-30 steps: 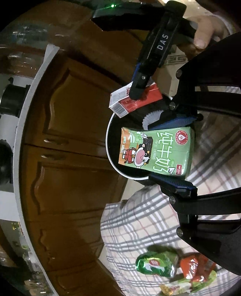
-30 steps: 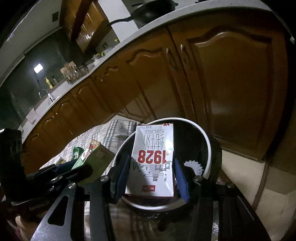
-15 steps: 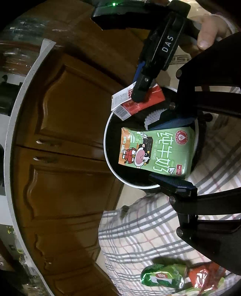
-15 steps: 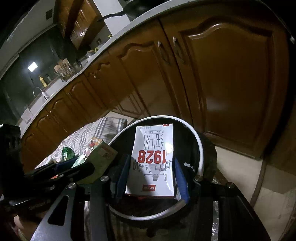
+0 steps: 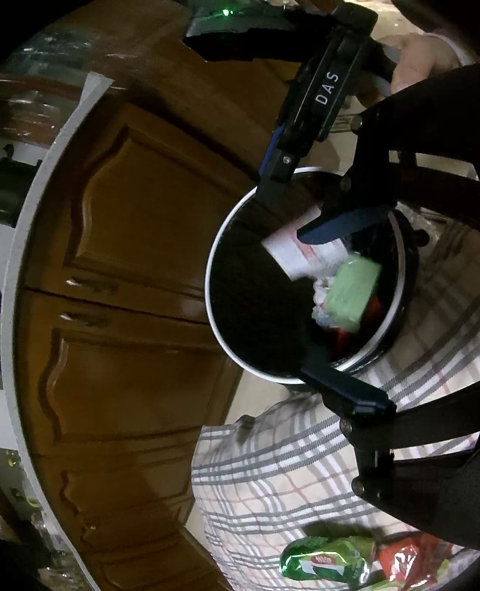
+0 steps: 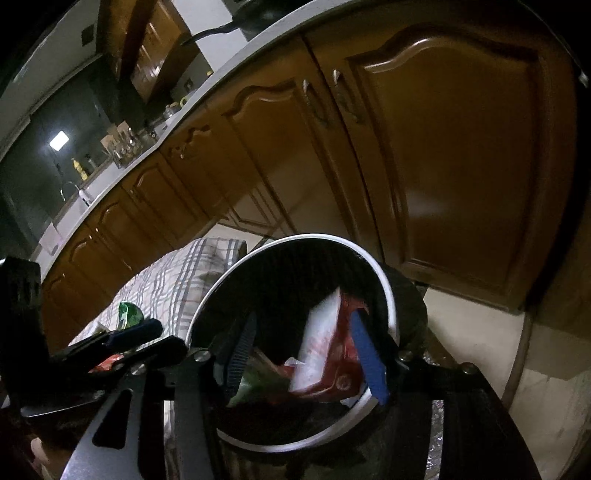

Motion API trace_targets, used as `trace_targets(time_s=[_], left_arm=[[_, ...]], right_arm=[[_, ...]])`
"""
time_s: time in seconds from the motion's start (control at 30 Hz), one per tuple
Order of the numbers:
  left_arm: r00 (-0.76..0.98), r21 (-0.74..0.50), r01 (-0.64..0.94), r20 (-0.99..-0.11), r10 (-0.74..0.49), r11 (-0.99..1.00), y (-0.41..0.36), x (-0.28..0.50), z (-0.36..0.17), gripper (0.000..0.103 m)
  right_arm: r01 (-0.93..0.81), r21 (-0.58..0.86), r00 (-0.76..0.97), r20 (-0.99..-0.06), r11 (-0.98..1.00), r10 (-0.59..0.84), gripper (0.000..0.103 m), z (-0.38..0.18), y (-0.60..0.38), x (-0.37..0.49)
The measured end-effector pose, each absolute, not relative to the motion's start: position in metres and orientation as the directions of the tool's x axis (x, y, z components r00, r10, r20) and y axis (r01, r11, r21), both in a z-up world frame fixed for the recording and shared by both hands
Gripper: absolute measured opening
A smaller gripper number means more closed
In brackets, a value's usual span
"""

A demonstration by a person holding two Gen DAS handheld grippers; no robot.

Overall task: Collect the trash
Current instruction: 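Carry both cartons over the black bin and open both tools, then grasp white sponge with left tool while right tool grasps orange wrapper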

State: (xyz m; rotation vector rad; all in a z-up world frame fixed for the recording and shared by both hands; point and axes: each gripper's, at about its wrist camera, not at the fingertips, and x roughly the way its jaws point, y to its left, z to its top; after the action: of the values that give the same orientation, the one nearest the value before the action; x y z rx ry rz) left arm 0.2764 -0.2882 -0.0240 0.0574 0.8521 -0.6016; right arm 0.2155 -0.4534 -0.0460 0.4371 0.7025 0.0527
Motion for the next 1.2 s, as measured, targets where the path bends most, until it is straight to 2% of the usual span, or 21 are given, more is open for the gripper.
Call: trace_targets(time_s=[0.17,0.33,0.7,1.2], left_arm=[[0.518,-0.206,0.5,-0.707,-0.481,0.841,-0.27,0.268,-0.021,0.071],[0.54,-0.228,0.465,-0.692,-0.479,0.855,-0.237,0.254,-0.018,0.074],[0.62,-0.243,0.347,-0.666,-0.416,0.906,-0.145,0.215,-0.012,0.075],[0.682,-0.253,0.119,-0.683,-0.264,0.96,-0.015,0.193,-0.027,0.075]], right_arm=[[0.098,0.42,0.777,-0.599,0.902,0.194,0.058,-0.043,-0.451,0.206],[0.067,0.426,0.791,-0.574,0.902,0.212,0.065,-0.036,-0.434,0.193],[-0.042,0.451,0.776,-0.547,0.892,0.313,0.085,-0.033,-0.373,0.176],[-0.177,0.446,0.705,-0.565,0.878,0.429,0.086,-0.042,-0.278,0.176]])
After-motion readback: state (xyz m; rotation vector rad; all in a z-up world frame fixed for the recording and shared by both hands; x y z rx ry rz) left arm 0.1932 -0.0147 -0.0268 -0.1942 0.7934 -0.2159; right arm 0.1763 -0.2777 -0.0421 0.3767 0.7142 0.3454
